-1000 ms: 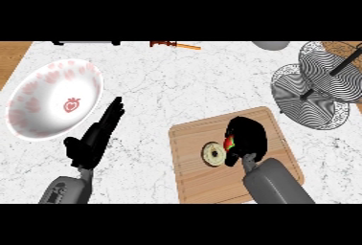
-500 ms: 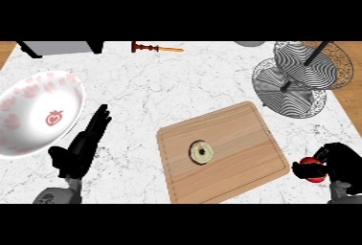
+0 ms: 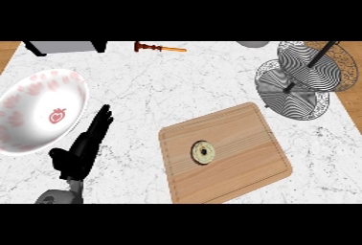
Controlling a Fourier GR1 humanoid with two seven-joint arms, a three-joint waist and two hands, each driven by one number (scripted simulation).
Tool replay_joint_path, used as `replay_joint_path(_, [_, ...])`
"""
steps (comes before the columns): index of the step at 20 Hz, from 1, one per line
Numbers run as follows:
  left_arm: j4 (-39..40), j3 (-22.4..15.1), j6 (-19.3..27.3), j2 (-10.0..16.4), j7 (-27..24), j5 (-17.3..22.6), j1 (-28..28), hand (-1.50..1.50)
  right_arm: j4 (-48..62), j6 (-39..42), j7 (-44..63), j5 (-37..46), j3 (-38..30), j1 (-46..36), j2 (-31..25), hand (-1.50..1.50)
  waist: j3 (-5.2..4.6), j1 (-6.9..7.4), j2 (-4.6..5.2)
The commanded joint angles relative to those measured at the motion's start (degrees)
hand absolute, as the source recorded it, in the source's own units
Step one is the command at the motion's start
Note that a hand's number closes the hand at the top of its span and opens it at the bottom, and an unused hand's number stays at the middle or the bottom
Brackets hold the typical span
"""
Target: Pick the tomato from the cutting board and place it in the tiered basket
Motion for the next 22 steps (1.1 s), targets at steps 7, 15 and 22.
replay_joint_path(7, [1.37, -0.49, -2.43, -0.65, -1.52, -0.62, -0.82, 0.0, -22.55, 9.69, 9.39, -8.96, -14.75, -0.79, -7.04, 1.5, 0.0, 4.25, 0.96])
replay_joint_path(15, [1.67, -1.58, -3.05, -2.53, 0.74, -1.81, -4.89, 0.0, -3.21, 14.93, 17.72, -12.9, -12.2, -27.05, -18.67, 1.5, 0.03, 6.19, 1.39])
replay_joint_path(22, [0.44, -2.28, -1.04, -4.41, 4.72, -3.33, -6.56, 0.0, 14.31, 13.22, 14.96, -9.95, -3.73, -44.14, -17.97, 1.5, 0.06, 6.44, 1.39])
